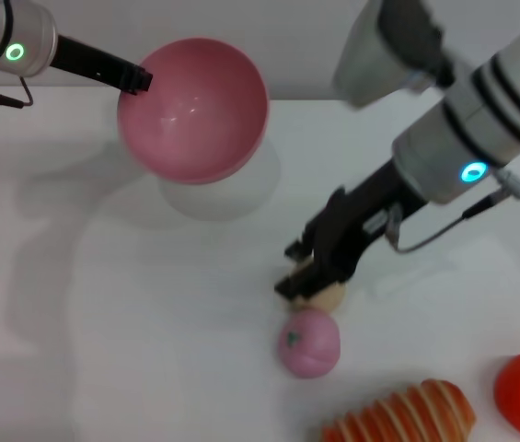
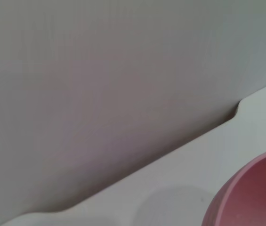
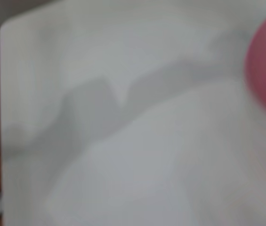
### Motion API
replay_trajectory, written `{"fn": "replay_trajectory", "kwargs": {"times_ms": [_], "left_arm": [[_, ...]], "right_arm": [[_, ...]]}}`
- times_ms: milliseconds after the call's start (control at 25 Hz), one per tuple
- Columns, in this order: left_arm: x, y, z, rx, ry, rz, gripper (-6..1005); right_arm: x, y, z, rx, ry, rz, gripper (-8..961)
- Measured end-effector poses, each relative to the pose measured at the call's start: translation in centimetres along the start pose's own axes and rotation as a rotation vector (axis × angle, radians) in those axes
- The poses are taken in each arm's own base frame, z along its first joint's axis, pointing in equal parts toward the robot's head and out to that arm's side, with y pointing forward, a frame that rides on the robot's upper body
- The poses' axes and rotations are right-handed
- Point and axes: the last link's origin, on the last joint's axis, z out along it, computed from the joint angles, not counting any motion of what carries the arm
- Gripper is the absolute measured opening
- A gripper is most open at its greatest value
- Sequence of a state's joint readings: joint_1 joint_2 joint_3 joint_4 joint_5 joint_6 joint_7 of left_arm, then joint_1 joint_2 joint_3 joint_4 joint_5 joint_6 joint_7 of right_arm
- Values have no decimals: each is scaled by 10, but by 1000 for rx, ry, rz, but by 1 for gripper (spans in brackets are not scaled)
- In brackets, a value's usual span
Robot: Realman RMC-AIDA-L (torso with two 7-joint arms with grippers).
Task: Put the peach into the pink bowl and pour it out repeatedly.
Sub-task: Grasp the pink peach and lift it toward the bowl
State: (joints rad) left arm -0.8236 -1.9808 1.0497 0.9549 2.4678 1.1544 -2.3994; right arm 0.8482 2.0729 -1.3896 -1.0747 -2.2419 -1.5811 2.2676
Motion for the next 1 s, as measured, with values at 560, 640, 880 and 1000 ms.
{"fn": "replay_trajectory", "kwargs": {"times_ms": [560, 640, 880, 1000], "left_arm": [[-8, 3, 3, -10, -21, -5, 43], [-9, 6, 5, -18, -24, -6, 43], [-10, 15, 9, -44, -30, 0, 42], [-11, 17, 10, -49, -31, -1, 42]], "right_arm": [[43, 2, 36, -15, 279, 67, 509], [45, 0, 38, -10, 280, 73, 509], [43, -3, 44, 16, 263, 62, 510], [41, -3, 47, 26, 261, 48, 510]]}}
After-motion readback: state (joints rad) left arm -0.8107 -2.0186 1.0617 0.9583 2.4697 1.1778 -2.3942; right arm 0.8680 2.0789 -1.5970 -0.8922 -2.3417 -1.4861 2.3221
